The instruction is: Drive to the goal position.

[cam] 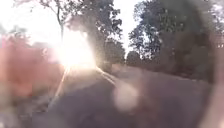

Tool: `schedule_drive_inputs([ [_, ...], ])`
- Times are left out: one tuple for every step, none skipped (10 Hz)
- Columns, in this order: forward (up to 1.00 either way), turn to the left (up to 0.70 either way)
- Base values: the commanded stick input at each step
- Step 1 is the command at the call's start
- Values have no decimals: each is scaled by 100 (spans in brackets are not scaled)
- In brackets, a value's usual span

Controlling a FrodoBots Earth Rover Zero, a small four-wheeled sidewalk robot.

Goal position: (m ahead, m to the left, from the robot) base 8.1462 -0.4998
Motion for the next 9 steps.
schedule_drive_inputs([
  [100,-40],
  [100,-40],
  [100,-15],
  [100,-3],
  [100,0],
  [100,0],
  [100,0],
  [100,0],
  [100,0],
])
